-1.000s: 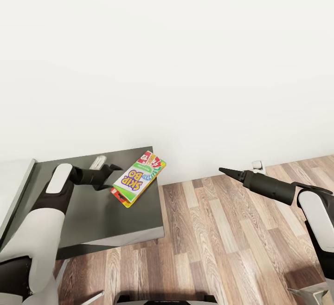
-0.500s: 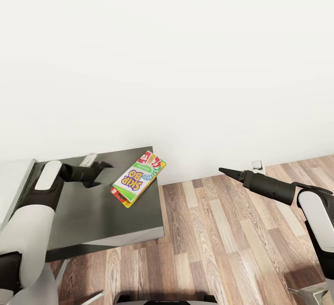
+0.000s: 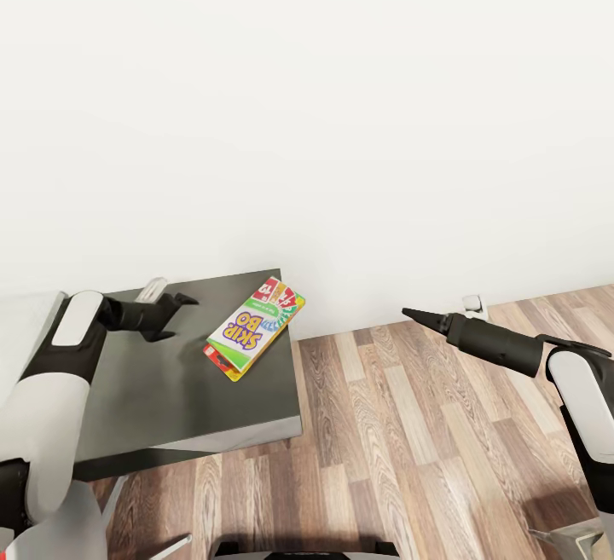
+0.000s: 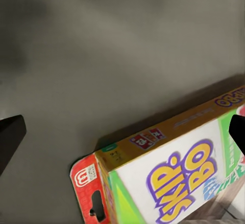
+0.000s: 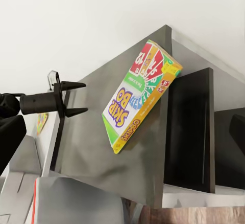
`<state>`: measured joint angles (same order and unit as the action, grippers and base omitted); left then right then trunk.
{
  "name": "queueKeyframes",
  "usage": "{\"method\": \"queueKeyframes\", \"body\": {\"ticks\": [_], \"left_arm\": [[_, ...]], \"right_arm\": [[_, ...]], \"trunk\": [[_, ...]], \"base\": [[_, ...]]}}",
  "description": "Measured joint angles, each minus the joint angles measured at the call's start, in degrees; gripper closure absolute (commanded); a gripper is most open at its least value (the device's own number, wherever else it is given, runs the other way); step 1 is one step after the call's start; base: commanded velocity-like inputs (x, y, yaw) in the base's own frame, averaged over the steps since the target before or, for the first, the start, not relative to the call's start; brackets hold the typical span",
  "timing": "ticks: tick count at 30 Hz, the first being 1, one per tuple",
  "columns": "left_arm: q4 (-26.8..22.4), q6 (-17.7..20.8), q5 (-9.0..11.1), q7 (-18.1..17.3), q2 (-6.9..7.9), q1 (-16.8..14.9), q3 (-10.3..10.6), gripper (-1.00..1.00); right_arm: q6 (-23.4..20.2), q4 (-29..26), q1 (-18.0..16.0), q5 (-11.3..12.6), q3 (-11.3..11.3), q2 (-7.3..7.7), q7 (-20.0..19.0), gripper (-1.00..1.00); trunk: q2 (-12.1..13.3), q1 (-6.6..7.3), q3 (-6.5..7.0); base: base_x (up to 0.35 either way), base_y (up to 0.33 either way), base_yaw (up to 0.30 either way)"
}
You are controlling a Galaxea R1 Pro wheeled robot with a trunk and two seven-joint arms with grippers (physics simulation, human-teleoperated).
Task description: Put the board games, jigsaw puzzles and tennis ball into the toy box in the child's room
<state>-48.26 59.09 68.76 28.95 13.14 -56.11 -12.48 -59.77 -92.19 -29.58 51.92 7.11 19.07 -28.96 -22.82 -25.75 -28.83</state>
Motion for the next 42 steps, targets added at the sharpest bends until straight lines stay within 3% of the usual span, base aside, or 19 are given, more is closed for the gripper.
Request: {"method": "queueKeyframes", "body": {"ticks": [10, 15, 18, 20, 21, 23, 26, 28, 29, 31, 32, 34, 35, 37, 40, 42], "left_arm": [[-1.22, 0.04, 0.36, -0.5, 0.3, -0.12, 0.0, -1.0], [-4.9, 0.08, 0.6, -1.36, 0.25, 0.13, 0.17, -1.0], [-8.28, 0.11, 1.01, -2.08, -0.1, 0.62, 0.37, -1.0], [-12.09, 0.1, 1.69, -2.67, -0.83, 1.88, 0.6, -1.0], [-12.16, 0.13, 1.6, -2.68, -0.84, 1.9, 0.6, -1.0], [-16.61, 0.08, 2.29, -3.04, -2.06, 3.73, 0.99, -1.0], [-19.03, 0.1, 2.39, -3.16, -2.77, 4.71, 1.24, -1.0], [-23.87, 0.05, 2.74, -3.17, -4.19, 6.51, 2.13, -1.0], [-23.95, 0.09, 2.58, -3.17, -4.2, 6.54, 2.14, -1.0], [-29.37, -0.01, 2.72, -2.97, -5.52, 8.41, 4.07, -1.0], [-29.46, 0.03, 2.52, -2.97, -5.53, 8.44, 4.11, -1.0], [-34.51, -0.09, 2.61, -2.27, -6.46, 10.32, 6.76, -1.0], [-34.59, -0.05, 2.43, -2.26, -6.47, 10.35, 6.81, -1.0], [-37.76, -0.19, 2.73, -1.13, -7.19, 11.82, 9.35, -1.0], [-38.93, -0.2, 2.73, -0.51, -7.61, 12.43, 10.47, -1.0], [-40.6, -0.28, 3.03, 0.44, -8.64, 13.33, 11.98, -1.0]], "right_arm": [[0.0, 0.02, 0.0, 0.03, -0.07, -0.06, 0.01, -1.0], [0.0, 1.08, -0.44, -0.01, -0.14, -0.17, 0.26, -1.0], [0.0, 4.69, -1.39, 0.01, -0.37, -0.35, 1.08, -1.0], [0.03, 10.93, -3.84, 0.01, -0.8, -0.71, 2.08, -1.0], [-0.01, 11.04, -3.9, 0.19, -0.81, -0.72, 2.1, -1.0], [0.02, 18.57, -7.56, 0.19, -1.36, -1.1, 2.71, -1.0], [-0.01, 22.75, -9.52, 0.38, -1.66, -1.25, 2.91, -1.0], [0.02, 30.39, -12.97, 0.23, -2.24, -1.5, 3.15, -1.0], [-0.01, 30.52, -13.03, 0.37, -2.25, -1.51, 3.17, -1.0], [0.02, 36.89, -15.59, 0.18, -2.81, -1.86, 3.29, -1.0], [-0.01, 36.98, -15.63, 0.29, -2.81, -1.87, 3.3, -1.0], [0.01, 41.14, -17.27, 0.17, -3.27, -2.52, 3.38, -1.0], [0.0, 41.2, -17.29, 0.23, -3.27, -2.53, 3.38, -1.0], [0.01, 43.82, -18.13, 0.15, -3.57, -3.09, 3.41, -1.0], [0.4, 44.77, -18.42, 0.21, -3.68, -3.3, 3.35, -1.0], [2.59, 46.09, -18.79, 0.08, -3.87, -3.62, 3.06, -1.0]], "trunk": [[0.0, 0.0, 0.0], [0.0, 0.0, 0.0], [0.0, 0.0, 0.0], [0.01, -0.01, 0.0], [0.0, 0.0, 0.0], [0.01, -0.01, 0.0], [0.0, 0.0, 0.0], [0.0, 0.0, 0.0], [0.0, 0.0, 0.0], [0.0, 0.0, 0.0], [0.0, 0.0, 0.0], [0.0, 0.0, 0.0], [0.0, 0.0, 0.0], [0.0, 0.0, 0.0], [0.0, 0.0, 0.0], [0.0, 0.0, 0.0]], "base": [[0.0, 0.0, 0.0], [0.0, 0.0, 0.0], [0.0, 0.0, 0.0], [0.0, 0.0, 0.0], [0.0, 0.0, 0.0], [0.0, 0.0, 0.0], [0.0, 0.0, 0.0], [0.0, 0.0, 0.0], [0.0, 0.0, 0.0], [0.0, 0.0, 0.0], [0.0, 0.0, 0.0], [0.0, 0.0, 0.0], [0.0, 0.0, 0.0], [0.0, 0.0, 0.0], [0.0, 0.0, 0.0], [0.0, 0.0, 0.0]]}}
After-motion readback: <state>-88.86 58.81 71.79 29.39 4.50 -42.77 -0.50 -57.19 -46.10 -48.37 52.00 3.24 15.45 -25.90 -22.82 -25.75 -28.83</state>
